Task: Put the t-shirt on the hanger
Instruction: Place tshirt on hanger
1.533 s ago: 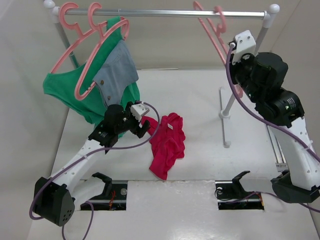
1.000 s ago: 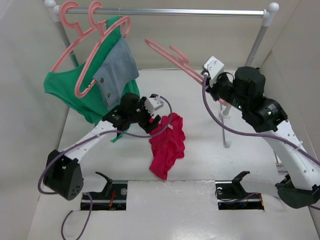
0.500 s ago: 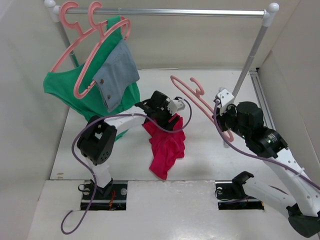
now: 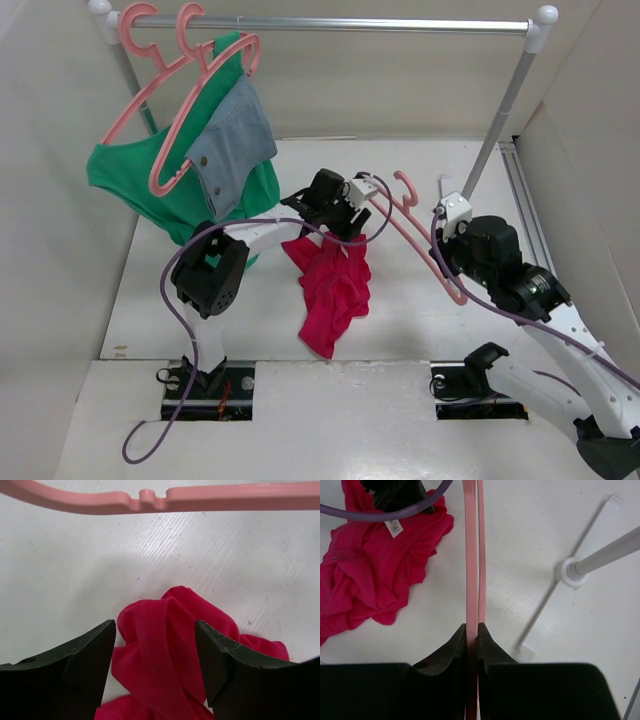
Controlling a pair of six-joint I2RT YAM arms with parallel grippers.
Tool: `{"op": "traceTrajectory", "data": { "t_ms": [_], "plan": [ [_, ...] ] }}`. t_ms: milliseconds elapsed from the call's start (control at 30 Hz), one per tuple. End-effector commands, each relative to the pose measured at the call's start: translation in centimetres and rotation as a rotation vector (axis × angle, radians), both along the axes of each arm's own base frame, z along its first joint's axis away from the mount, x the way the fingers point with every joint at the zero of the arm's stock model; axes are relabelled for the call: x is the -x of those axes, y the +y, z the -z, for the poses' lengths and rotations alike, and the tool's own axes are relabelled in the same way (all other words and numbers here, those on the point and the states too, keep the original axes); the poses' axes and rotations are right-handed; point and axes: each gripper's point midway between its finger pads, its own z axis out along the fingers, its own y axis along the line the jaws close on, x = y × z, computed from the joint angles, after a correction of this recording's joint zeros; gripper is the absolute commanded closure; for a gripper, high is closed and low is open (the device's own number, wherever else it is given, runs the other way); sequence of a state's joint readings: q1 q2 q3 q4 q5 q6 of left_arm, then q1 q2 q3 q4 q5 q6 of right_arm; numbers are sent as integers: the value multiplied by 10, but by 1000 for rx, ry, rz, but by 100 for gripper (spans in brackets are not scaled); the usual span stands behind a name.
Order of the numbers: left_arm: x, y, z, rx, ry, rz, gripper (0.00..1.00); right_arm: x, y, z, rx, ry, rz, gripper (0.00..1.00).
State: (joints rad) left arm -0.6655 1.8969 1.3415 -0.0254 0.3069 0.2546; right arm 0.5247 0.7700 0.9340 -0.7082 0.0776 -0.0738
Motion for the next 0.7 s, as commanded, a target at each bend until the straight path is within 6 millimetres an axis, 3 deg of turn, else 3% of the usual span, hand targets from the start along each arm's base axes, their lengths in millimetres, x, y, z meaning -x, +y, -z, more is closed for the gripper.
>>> {"op": "traceTrajectory", "data": {
  "t_ms": [0,333,467,533,600,633,667],
  "plan": [
    [-20,0,-10,4,-87,-29,40,-9,0,-19,-37,-54,31,100],
    [1,12,31,-72,-22,29,43,-7,-1,-22,-13,-43,22,100],
    [5,12,35,-70,-13,50,43,-6,-7,-19,-5,-39,39,100],
    [5,17,39,-91,-13,32,50,-4,-8,-19,-5,-39,39,100],
    [2,19,40,-102,-21,18,67,-4,-8,-19,-5,-39,39,100],
    [3,19,40,-98,-15,11,86,-2,-7,-21,-14,-44,30,100],
    [0,20,38,-105,-20,1,93,-1,-6,-17,-13,-34,22,100]
  ]
}}
